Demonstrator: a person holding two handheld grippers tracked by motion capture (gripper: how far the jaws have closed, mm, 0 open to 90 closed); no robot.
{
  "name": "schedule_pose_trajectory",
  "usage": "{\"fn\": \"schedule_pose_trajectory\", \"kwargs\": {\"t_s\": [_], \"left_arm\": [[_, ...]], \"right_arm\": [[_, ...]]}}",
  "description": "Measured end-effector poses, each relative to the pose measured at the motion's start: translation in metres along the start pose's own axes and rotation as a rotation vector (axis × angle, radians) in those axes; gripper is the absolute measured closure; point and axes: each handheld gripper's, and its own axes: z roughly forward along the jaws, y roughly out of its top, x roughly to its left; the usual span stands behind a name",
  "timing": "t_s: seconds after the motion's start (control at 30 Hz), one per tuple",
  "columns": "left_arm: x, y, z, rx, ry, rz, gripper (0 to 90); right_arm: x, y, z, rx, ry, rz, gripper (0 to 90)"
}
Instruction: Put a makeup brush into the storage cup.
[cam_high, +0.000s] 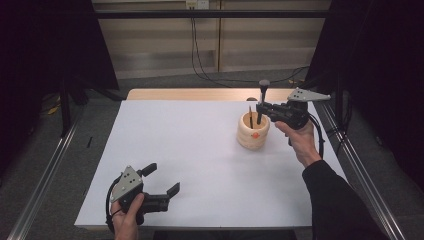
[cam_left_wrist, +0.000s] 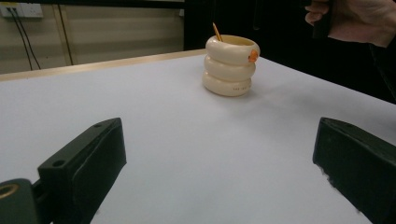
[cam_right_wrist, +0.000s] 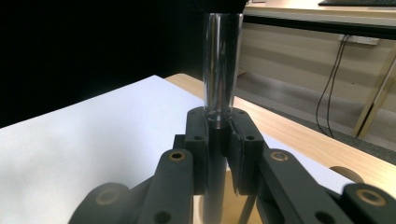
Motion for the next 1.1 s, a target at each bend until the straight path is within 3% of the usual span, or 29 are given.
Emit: {"fn": "schedule_pose_trajectory", "kwargs": {"t_s": [0.17,0.47,0.87,1.1], "left_arm": [[0.0,0.0,0.0,0.003,0.001,0.003,2.3],[0.001,0.0,0.0,0.007,-0.006,0.007,2.3],[0.002,0.0,0.0,0.001,-0.009,-0.016,2.3],[0.002,0.0,0.0,0.001,0.002,0.001,2.3]], "right_arm": [[-0.007,-0.004,0.007,0.011,-0.031,0.018,79.4],[-0.012,-0.011,0.01,0.024,-0.042,0.024,79.4],[-0.015,-0.035,0.018,0.054,-0.055,0.051,79.4],[-0.017,-0.047,0.021,0.058,-0.064,0.069,79.3]]}}
